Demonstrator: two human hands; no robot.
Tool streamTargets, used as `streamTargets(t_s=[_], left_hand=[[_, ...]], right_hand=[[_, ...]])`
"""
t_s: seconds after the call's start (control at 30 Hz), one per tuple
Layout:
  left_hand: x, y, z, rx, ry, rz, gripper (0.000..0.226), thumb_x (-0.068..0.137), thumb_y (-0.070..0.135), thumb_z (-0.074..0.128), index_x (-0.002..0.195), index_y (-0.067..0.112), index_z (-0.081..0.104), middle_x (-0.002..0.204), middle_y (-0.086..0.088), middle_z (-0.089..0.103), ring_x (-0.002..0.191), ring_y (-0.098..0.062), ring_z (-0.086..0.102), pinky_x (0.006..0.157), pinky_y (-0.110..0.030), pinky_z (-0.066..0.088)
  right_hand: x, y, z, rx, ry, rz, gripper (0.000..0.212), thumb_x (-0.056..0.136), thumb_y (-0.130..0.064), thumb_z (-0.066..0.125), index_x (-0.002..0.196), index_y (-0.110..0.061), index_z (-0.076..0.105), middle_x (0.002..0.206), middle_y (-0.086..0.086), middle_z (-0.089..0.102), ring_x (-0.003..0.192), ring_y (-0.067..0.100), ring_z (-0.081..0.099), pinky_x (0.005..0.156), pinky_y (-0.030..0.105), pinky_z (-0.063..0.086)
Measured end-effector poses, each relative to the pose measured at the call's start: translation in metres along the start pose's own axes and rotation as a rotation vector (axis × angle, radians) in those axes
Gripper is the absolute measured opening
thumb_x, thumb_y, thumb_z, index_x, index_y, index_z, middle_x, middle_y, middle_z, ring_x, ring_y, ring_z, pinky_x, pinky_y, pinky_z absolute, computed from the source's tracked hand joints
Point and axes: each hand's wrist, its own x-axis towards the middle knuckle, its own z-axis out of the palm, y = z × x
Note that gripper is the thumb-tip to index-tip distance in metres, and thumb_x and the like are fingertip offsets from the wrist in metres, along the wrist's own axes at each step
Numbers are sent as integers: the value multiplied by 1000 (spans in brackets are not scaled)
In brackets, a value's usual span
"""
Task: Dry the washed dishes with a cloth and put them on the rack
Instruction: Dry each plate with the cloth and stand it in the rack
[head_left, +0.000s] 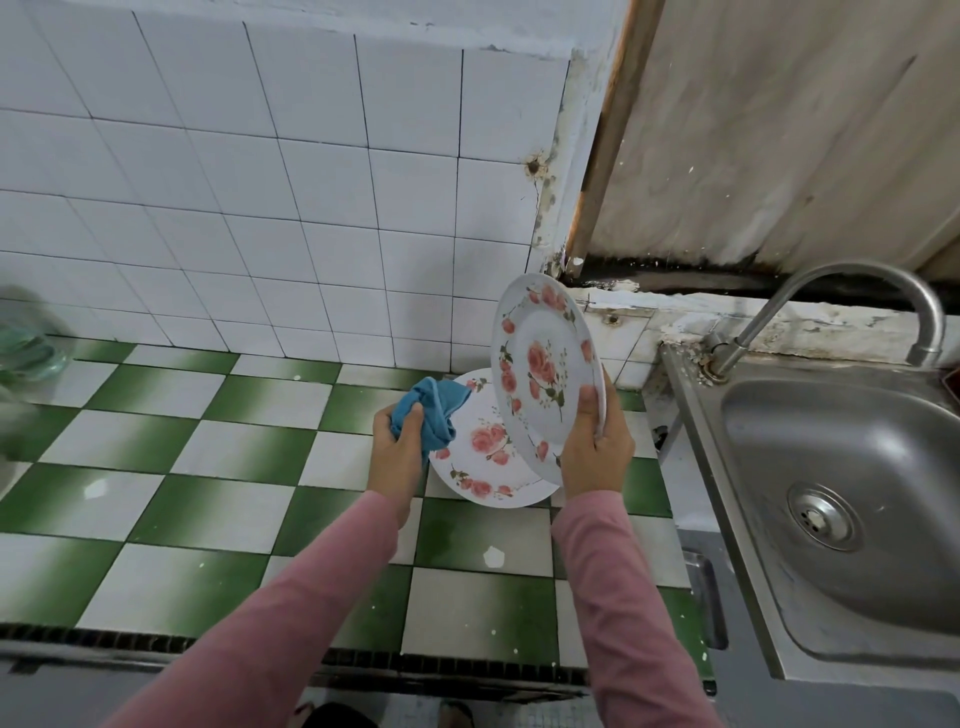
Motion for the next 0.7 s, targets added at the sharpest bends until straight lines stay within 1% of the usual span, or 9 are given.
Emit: streamTargets(t_s=[0.1,0.2,0.3,0.4,0.47,0.53,0.57,0.63,0.7], left_hand=[[0,-1,1,4,-1,-5,35,104,34,40,135,17,39,97,5,55,79,-5,57,45,-7,45],[-2,0,3,-1,0,-15,32,104,35,40,132,19,38,96,5,55,78,-5,57,45,-7,44],[-2,-1,4,-4,2,-18,28,104,34,40,129,21,38,95,5,55,76,-6,57,44,-7,45],[-3,0,4,-7,5,-11,27,104,34,41,128,21,39,95,4,55,77,-6,57,44,-8,45],[-3,0,4,-11,3,-7,26,104,34,41,127,20,40,95,4,55,77,-6,56,45,-8,46],[-2,0,4,-1,-6,-11,28,104,34,41,129,20,41,100,2,57,81,-6,56,49,-13,48],[-1,-1,4,7,-12,-11,31,104,35,41,131,21,42,106,1,57,84,-6,56,55,-16,49],[-1,-3,4,9,-19,-6,33,103,36,43,133,22,43,116,-3,58,90,-7,57,65,-18,49],[1,-5,4,-1,-23,-4,32,103,37,44,132,23,44,118,-5,59,93,-9,59,70,-21,50]], right_hand=[[2,0,-3,0,37,6,22,104,-30,46,121,-25,59,105,4,67,96,20,68,71,21,60],[2,1,-6,1,58,27,20,103,-30,47,119,-25,59,99,-6,67,89,3,68,73,24,60],[3,0,-8,-7,75,43,18,104,-29,46,116,-25,59,92,-14,65,78,-6,67,70,21,59],[2,-3,-9,28,92,43,21,104,-26,46,118,-19,59,90,-15,61,75,-9,65,65,16,57],[1,-4,-10,53,108,45,25,104,-26,45,121,-13,60,91,-15,59,75,-11,65,65,16,58],[1,-6,-10,64,111,53,32,104,-26,46,125,-7,60,92,-15,59,76,-8,66,67,19,59],[0,-6,-9,57,111,58,33,104,-26,45,127,-6,60,92,-15,59,77,-6,66,68,19,59],[-2,-8,-8,59,107,55,34,104,-26,45,128,-7,59,92,-15,58,79,-3,65,68,17,58],[-3,-8,-9,88,103,71,32,104,-27,45,128,-11,59,95,-12,61,79,-4,66,66,15,57]])
